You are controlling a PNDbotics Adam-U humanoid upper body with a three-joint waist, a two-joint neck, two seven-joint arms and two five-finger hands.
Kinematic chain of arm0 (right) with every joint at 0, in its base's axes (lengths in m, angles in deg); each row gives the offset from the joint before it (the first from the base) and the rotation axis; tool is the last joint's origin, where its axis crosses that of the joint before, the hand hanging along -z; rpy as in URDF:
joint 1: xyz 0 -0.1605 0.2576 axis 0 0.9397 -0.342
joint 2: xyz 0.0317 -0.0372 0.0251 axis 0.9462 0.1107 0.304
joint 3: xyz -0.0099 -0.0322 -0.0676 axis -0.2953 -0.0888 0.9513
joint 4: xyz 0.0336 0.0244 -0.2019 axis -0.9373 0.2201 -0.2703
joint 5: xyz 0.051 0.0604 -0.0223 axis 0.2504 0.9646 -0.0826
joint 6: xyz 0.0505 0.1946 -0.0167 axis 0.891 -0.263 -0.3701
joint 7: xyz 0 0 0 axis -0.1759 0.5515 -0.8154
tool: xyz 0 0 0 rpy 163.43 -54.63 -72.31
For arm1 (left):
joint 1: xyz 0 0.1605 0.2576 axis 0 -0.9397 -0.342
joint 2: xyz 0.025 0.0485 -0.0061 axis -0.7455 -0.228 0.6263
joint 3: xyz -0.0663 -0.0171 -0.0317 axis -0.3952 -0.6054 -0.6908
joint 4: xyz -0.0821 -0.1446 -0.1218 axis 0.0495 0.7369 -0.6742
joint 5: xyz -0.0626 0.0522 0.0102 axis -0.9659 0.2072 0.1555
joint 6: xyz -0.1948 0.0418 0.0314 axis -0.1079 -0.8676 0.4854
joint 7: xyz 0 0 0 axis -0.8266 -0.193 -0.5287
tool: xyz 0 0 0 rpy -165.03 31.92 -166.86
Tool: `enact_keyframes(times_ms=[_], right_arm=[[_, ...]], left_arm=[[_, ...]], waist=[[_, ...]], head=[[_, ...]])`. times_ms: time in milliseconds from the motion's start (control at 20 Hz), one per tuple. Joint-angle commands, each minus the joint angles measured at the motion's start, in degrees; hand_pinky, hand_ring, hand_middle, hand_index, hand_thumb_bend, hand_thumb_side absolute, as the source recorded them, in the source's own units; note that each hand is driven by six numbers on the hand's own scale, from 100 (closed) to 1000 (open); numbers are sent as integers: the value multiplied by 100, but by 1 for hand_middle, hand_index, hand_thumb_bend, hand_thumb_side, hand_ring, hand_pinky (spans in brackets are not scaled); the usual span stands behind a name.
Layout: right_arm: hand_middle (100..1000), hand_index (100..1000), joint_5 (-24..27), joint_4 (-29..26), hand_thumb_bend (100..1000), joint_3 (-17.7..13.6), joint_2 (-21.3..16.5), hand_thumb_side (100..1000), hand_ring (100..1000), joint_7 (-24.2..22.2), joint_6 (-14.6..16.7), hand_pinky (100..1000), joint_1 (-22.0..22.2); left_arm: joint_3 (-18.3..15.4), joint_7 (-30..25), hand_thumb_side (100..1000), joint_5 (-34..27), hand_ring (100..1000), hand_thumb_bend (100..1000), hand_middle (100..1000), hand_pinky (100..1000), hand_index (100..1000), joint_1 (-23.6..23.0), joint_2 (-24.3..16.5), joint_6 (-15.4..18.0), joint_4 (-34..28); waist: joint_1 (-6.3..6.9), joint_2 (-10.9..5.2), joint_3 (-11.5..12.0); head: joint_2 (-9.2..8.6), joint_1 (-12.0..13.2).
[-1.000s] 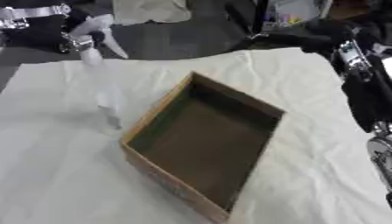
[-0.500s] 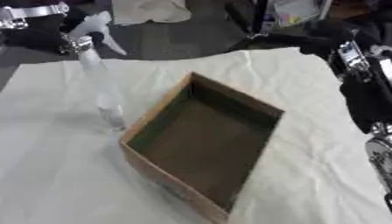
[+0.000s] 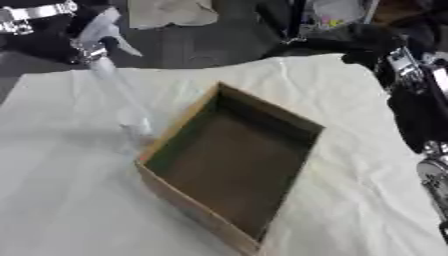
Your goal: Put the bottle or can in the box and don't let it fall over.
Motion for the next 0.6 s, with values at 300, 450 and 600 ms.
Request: enact_keyframes(times_ms=[300, 450, 600], right_arm=[[777, 816, 48, -131, 100, -43, -67, 714, 733, -17, 1, 959, -43], [777, 816, 46, -131, 100, -43, -67, 713, 733, -19, -2, 959, -38], [778, 816, 43, -131, 100, -44, -68, 715, 733, -18, -8, 959, -28]], left_arm=[[-42, 190, 363, 172, 448, 100, 509, 638, 494, 133, -92, 28, -50], [-41, 201, 365, 187, 446, 100, 508, 634, 492, 138, -97, 19, -52], [-42, 191, 366, 186, 449, 100, 510, 636, 495, 144, -101, 7, -52]], waist=[[-8, -184, 24], [-4, -193, 36], [1, -200, 45]], head=[[-11, -7], [-4, -6], [-5, -7]])
